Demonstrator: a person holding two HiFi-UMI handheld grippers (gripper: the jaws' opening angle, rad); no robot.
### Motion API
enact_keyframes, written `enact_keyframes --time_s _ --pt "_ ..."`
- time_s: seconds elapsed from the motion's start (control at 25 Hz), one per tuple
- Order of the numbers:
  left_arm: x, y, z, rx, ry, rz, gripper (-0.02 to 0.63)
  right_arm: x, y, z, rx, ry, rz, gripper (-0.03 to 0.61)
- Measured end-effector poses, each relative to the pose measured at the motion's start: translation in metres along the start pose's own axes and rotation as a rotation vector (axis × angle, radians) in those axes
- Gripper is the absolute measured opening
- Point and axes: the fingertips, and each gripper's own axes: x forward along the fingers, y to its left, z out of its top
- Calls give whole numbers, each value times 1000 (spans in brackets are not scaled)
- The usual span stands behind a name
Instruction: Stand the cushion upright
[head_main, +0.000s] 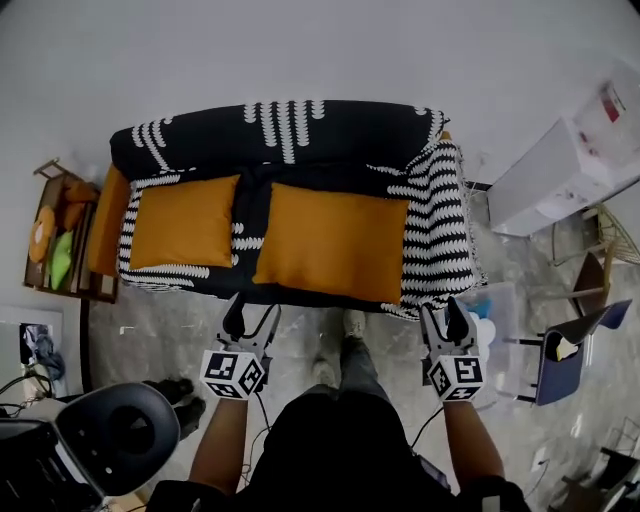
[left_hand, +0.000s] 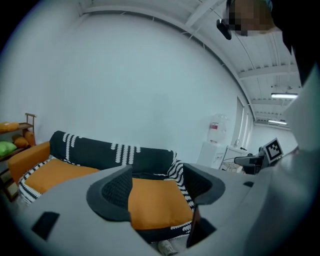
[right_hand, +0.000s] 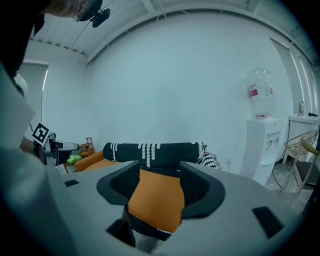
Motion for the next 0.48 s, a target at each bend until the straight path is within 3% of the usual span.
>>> enact_keyframes --time_s 0.48 --pt "129 6 -11 35 155 19 333 120 -58 4 -14 111 65 265"
